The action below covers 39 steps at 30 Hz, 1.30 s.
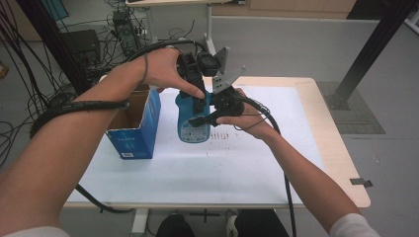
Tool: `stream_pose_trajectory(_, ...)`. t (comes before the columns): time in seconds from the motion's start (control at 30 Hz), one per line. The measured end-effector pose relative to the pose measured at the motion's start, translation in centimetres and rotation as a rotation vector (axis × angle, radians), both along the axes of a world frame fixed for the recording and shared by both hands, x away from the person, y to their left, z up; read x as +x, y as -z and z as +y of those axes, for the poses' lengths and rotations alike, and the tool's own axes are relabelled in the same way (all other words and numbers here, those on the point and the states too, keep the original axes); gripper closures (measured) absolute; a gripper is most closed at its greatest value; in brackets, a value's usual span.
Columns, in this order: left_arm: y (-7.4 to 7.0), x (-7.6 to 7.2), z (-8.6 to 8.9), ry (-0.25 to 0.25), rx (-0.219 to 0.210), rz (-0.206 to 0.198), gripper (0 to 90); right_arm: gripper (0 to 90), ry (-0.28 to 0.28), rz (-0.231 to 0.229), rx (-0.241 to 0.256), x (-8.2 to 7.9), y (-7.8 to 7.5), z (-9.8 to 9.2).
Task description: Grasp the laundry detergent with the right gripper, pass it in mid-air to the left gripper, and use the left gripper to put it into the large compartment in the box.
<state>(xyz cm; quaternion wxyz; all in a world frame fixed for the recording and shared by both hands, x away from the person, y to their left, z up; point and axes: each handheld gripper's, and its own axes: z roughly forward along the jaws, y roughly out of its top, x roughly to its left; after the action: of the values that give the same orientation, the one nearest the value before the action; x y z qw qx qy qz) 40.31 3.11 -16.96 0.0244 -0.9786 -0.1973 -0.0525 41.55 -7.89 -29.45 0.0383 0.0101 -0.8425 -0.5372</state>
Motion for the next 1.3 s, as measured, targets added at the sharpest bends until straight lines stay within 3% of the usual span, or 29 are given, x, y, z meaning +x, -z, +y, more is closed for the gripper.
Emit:
stream_pose_trajectory(0.87,0.04,-0.04,-0.25,0.01,-0.002,0.007,7.0,44.8,0.005,-0.005,0.009,0.01,-0.19,-0.25)
stream_pose_trajectory(1.13,0.17,-0.06,-0.41,0.025,0.007,0.013,12.4,44.8,0.003,-0.007,0.011,-0.12,-0.29,-0.32)
stream_pose_trajectory(1.3,0.2,-0.13,-0.57,0.04,0.003,0.015,21.2,44.8,0.004,0.001,0.009,-0.27,-0.4,-0.46)
